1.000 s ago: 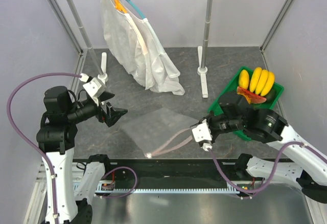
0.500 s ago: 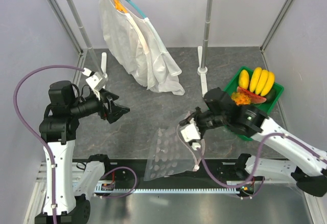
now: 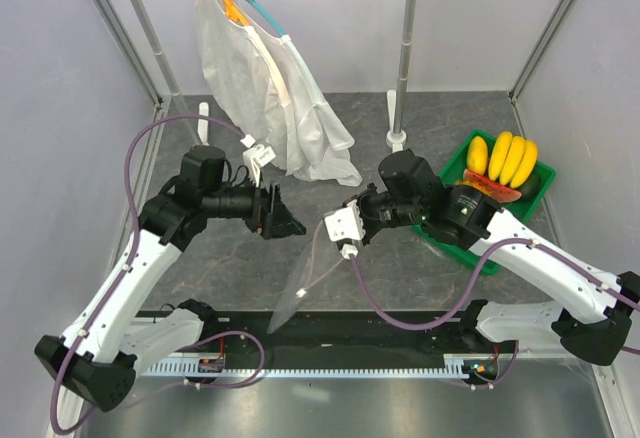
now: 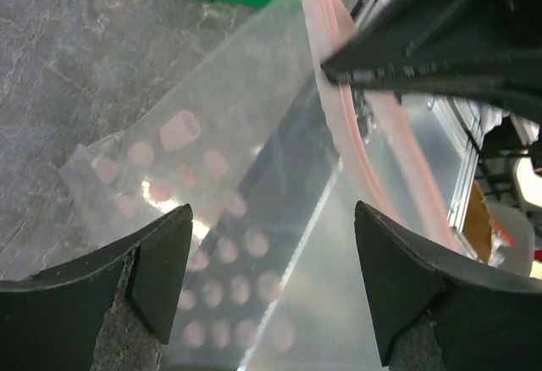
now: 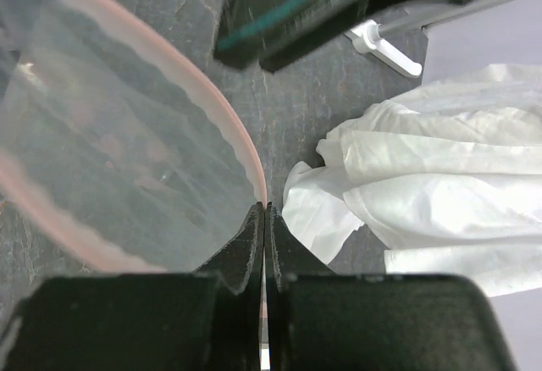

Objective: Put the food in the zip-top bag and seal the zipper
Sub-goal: Pick up the zipper food storage bag at the center of the board.

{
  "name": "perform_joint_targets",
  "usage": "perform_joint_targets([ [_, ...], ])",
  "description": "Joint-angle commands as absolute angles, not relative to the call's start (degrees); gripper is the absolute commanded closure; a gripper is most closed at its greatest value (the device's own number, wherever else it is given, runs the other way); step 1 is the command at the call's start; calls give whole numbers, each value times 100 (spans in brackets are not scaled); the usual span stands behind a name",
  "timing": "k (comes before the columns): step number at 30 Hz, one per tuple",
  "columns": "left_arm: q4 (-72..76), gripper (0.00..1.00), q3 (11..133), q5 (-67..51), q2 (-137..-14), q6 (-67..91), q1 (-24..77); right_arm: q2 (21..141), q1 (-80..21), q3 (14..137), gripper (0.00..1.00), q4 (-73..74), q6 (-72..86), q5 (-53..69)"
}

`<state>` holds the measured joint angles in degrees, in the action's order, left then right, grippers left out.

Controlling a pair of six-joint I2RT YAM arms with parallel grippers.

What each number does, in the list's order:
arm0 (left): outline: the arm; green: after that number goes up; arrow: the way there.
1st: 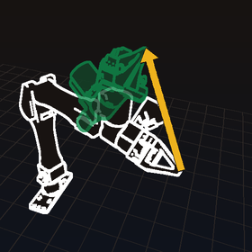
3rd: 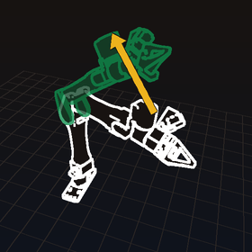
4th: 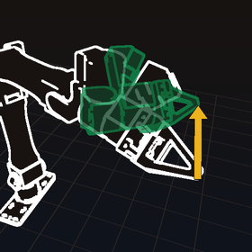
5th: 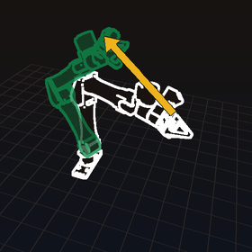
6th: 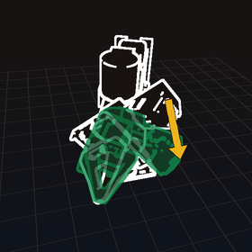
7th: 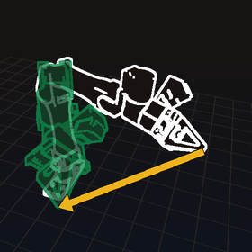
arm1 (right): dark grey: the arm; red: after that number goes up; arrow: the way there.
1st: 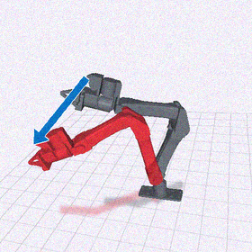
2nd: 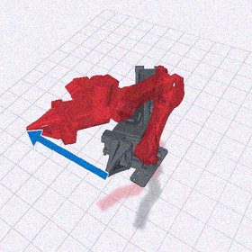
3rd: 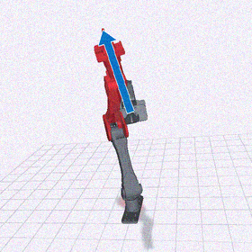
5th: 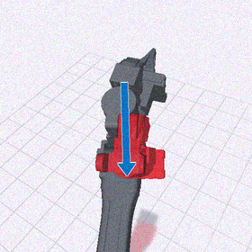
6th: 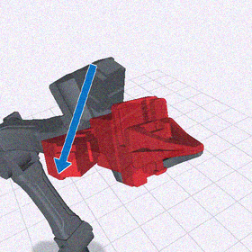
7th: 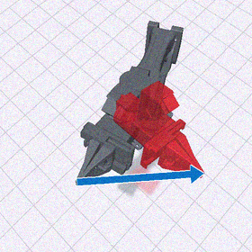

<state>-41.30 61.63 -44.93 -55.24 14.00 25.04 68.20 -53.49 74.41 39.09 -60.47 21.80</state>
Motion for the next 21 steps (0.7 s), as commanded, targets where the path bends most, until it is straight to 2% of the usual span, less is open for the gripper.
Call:
perform_joint_targets([
  [1,-3147,15,6609,-4096,-5853,2513,2777,6750,-5379,7673,100,3700,-5598,2056],
  [5,-2953,14,6644,-3991,-5889,2646,3189,6627,-5370,7506,100,3612,-5739,2136],
  [10,-3023,14,6399,-3972,-5608,2312,3252,6671,-5370,7506,100,3577,-5836,2197],
  [16,-3682,18,6592,-3859,-5765,1820,3401,6802,-5370,7541,100,3542,-5871,2198],
  [21,-3884,17,6671,-3385,-5783,1600,3682,7040,-5370,7716,100,3647,-5862,2101],
])
